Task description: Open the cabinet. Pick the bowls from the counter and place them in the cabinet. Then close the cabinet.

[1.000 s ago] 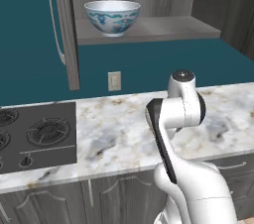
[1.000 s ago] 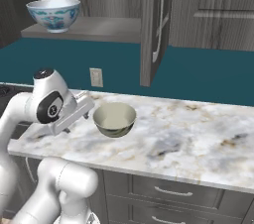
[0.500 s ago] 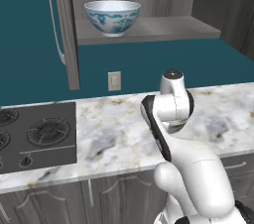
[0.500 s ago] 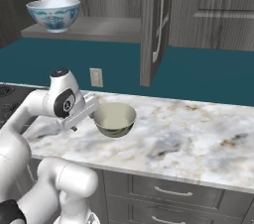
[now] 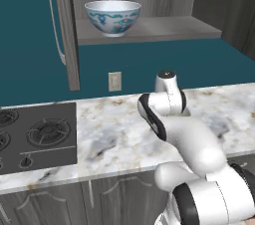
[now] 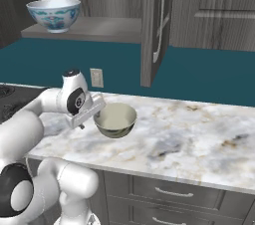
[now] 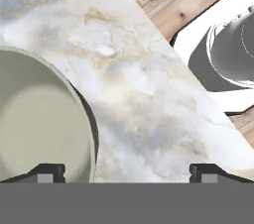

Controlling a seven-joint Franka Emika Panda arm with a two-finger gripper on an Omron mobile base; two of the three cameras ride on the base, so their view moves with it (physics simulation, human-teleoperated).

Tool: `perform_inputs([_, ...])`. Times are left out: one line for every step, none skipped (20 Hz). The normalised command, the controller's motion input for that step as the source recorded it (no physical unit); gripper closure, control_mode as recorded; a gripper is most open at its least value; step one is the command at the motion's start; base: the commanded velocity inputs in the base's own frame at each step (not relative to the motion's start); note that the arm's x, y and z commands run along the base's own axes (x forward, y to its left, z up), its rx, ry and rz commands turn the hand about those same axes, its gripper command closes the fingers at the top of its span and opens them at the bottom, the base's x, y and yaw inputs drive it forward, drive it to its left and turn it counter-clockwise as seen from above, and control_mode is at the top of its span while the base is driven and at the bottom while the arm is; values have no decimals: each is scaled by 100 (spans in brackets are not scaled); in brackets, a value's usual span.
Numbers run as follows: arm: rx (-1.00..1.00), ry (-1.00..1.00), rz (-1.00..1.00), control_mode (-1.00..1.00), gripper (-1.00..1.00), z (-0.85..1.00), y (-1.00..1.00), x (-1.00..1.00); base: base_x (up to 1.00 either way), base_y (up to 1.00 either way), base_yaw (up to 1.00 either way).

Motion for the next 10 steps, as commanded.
perform_inputs([0, 0, 0, -100, -100, -30, 0, 34, 0, 0, 0])
perform_inputs([0, 0, 0, -100, -100, -32, 0, 34, 0, 0, 0])
perform_inputs([0, 0, 0, -100, -100, -33, 0, 34, 0, 0, 0])
perform_inputs([0, 0, 0, -100, -100, -31, 0, 32, 0, 0, 0])
perform_inputs([0, 0, 0, -100, -100, -30, 0, 32, 0, 0, 0])
perform_inputs([0, 0, 0, -100, -100, -31, 0, 33, 0, 0, 0])
perform_inputs([0, 0, 0, -100, -100, -30, 0, 33, 0, 0, 0])
perform_inputs([0, 0, 0, -100, -100, -30, 0, 31, 0, 0, 0])
perform_inputs([0, 0, 0, -100, -100, -20, 0, 36, 0, 0, 0])
perform_inputs([0, 0, 0, -100, -100, -21, 0, 36, 0, 0, 0])
